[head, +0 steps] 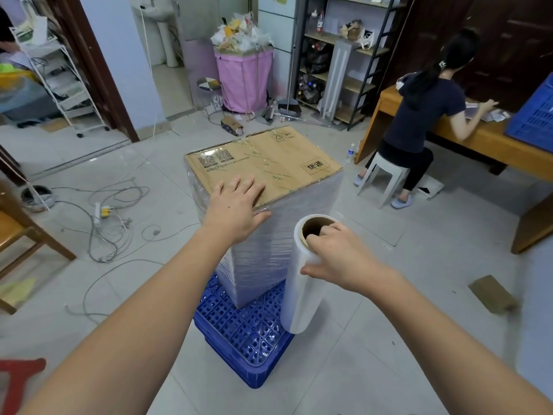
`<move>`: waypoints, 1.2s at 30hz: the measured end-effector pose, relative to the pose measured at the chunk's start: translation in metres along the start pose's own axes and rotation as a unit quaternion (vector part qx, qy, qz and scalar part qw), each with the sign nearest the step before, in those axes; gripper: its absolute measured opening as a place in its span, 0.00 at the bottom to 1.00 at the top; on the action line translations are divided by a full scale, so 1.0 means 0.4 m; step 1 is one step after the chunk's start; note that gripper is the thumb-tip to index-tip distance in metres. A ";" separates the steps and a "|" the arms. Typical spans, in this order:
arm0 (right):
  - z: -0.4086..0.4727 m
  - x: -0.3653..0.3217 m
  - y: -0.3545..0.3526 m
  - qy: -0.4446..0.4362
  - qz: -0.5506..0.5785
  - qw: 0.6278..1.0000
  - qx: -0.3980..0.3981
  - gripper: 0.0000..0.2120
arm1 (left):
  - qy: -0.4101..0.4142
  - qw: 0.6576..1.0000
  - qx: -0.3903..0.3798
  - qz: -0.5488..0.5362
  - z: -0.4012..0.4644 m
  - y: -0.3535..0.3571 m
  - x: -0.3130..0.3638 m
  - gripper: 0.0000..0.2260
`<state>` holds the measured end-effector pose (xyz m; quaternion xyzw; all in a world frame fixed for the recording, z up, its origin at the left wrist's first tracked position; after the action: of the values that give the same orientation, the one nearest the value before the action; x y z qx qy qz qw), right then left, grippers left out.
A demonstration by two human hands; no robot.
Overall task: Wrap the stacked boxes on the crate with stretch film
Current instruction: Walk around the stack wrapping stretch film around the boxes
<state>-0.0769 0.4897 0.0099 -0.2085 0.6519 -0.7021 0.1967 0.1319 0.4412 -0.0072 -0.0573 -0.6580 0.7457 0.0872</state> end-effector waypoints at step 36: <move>-0.018 -0.123 -0.022 -0.015 0.029 0.999 -0.042 0.09 | -0.010 1.000 0.002 -0.003 -0.017 0.000 0.014 0.32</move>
<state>-0.0397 0.5232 0.0166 -0.2078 0.6837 -0.6648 0.2179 0.1277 0.4491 -0.0080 -0.0479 -0.6574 0.7475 0.0825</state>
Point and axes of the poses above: each hand's wrist, its own z-axis towards the middle knuckle, its own y-axis out of the palm, x = y × z, the point moved 6 cm from there along z, towards the middle knuckle, and after that the axes turned 10 degrees about y, right-handed, at the moved point
